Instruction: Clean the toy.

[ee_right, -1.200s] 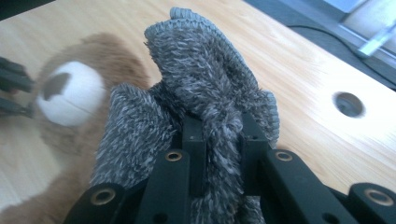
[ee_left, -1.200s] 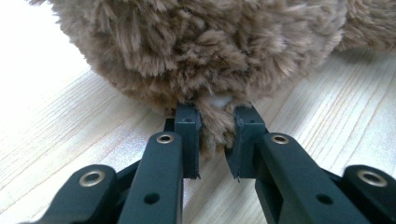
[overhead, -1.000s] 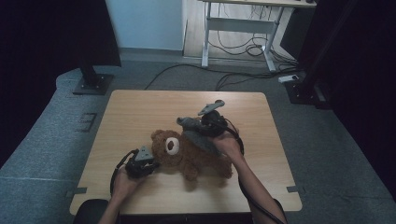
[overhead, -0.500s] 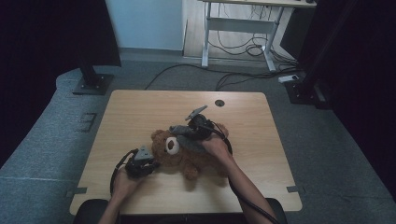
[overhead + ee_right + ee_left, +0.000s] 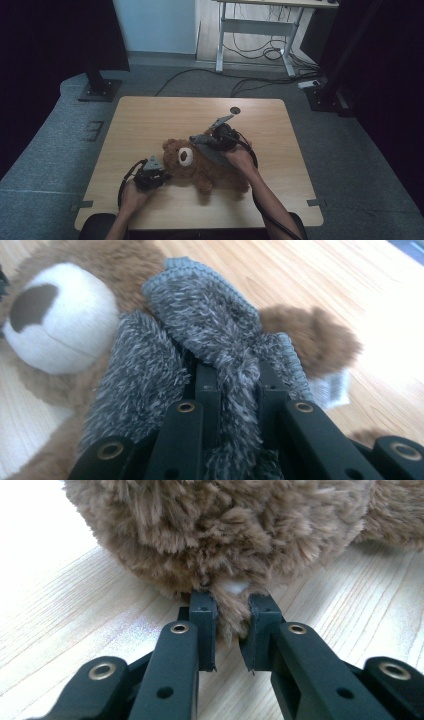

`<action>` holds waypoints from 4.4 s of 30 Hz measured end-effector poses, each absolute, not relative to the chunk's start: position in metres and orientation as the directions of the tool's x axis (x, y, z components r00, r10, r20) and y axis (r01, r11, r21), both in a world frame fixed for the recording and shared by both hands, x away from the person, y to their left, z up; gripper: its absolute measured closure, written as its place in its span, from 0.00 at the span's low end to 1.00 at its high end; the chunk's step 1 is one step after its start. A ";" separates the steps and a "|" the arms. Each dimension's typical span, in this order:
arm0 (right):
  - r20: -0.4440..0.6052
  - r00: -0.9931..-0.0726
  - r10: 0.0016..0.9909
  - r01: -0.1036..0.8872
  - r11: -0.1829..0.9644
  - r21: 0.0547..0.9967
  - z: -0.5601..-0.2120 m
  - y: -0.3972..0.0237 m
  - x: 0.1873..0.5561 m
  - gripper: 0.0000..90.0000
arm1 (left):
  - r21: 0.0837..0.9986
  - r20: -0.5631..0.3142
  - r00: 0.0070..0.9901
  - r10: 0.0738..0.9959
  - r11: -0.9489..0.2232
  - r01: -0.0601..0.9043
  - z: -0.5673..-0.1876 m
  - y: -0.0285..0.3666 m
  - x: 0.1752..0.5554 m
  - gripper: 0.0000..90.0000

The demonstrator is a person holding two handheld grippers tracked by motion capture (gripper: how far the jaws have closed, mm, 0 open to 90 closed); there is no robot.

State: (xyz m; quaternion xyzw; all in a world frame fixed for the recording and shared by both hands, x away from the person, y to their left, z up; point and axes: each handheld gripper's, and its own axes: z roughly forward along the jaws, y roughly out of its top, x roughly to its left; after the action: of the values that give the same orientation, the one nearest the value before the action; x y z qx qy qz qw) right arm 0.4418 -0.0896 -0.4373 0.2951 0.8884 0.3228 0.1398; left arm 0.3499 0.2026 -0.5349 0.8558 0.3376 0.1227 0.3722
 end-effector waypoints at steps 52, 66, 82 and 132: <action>-0.054 -0.829 0.557 0.377 0.626 0.682 -0.418 -0.067 0.403 0.86 | 0.734 -0.075 0.735 0.674 -0.462 0.498 -0.535 0.205 0.352 0.85; -0.104 -0.806 0.582 0.384 0.649 0.657 -0.437 -0.084 0.399 0.86 | 0.736 -0.062 0.732 0.678 -0.465 0.493 -0.534 0.204 0.352 0.87; -0.113 -0.700 0.705 0.501 0.598 0.626 -0.453 -0.161 0.389 0.86 | 0.732 -0.057 0.733 0.678 -0.471 0.493 -0.534 0.204 0.353 0.87; 0.036 -0.866 0.499 0.400 0.648 0.648 -0.466 -0.082 0.369 0.86 | 0.728 -0.050 0.722 0.690 -0.469 0.500 -0.534 0.203 0.352 0.87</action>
State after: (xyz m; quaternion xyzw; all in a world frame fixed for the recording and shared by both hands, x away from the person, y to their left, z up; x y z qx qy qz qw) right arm 0.3685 -0.0817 -0.4657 0.2483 0.9048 0.3381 0.0728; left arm 0.3521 0.2034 -0.5341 0.8478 0.3508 0.1264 0.3771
